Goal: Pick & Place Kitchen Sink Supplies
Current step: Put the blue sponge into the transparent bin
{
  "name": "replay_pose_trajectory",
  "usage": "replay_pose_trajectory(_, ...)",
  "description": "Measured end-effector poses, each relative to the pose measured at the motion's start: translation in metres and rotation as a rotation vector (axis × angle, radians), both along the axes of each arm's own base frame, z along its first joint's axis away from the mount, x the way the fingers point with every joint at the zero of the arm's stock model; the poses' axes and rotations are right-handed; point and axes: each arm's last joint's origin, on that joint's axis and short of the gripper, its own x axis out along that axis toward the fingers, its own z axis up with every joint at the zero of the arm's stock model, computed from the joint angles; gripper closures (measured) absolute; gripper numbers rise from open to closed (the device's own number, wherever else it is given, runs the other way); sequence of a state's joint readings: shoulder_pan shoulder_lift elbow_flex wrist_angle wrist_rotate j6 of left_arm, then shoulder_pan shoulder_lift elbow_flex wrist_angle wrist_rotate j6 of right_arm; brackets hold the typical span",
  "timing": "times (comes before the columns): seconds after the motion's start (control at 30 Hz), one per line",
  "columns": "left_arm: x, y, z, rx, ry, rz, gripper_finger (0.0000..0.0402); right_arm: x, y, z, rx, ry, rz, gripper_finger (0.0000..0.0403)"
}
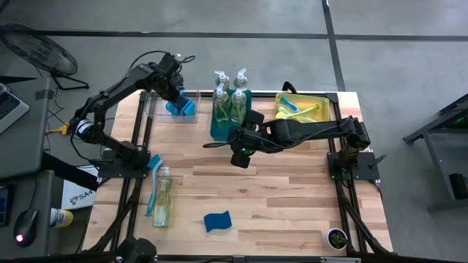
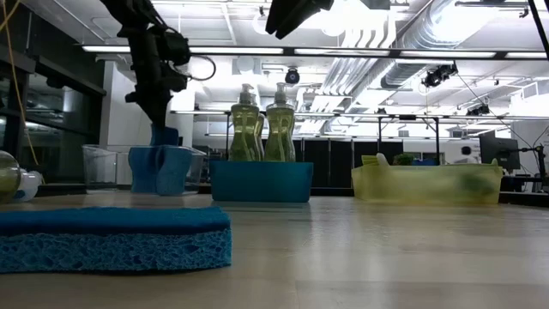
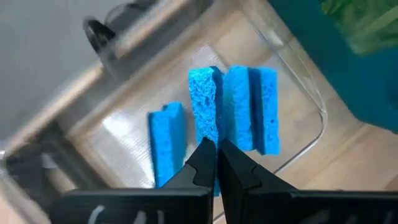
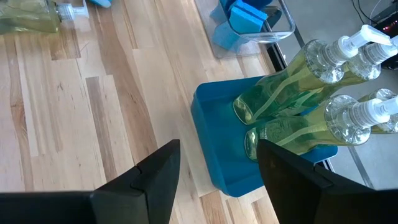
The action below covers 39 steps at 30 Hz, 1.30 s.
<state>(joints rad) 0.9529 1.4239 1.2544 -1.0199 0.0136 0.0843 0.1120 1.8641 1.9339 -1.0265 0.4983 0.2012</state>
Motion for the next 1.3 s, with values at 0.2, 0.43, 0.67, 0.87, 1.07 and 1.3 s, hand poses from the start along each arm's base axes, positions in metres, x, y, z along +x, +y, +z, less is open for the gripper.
replay_pose_trajectory(0.2, -0.001, 0.000, -0.019, 0.001, 0.025, 0.019, 0.0401, 0.000, 0.000, 0.000, 0.000, 0.000, 0.000, 0.0196)
replay_pose_trajectory(0.43, 0.003, 0.001, -0.018, 0.027, 0.000, 0.011, 0.0397, 0.000, 0.000, 0.000, 0.000, 0.000, 0.000, 0.0196)
replay_pose_trajectory(0.67, 0.002, 0.001, -0.019, 0.018, 0.006, 0.014, 0.0369, 0.000, 0.000, 0.000, 0.000, 0.000, 0.000, 0.0196)
replay_pose_trajectory(0.87, 0.001, 0.001, -0.019, 0.017, 0.007, 0.014, 0.0339, 0.000, 0.000, 0.000, -0.002, 0.002, 0.002, 0.0196)
replay_pose_trajectory(1.07, 0.002, 0.000, -0.019, 0.006, -0.001, 0.008, 0.0295, 0.000, 0.000, 0.000, -0.001, 0.002, 0.002, 0.0196)
replay_pose_trajectory(1.3, 0.001, 0.000, -0.019, -0.007, -0.006, 0.005, 0.0278, 0.000, 0.000, 0.000, -0.002, 0.003, 0.002, 0.0196)
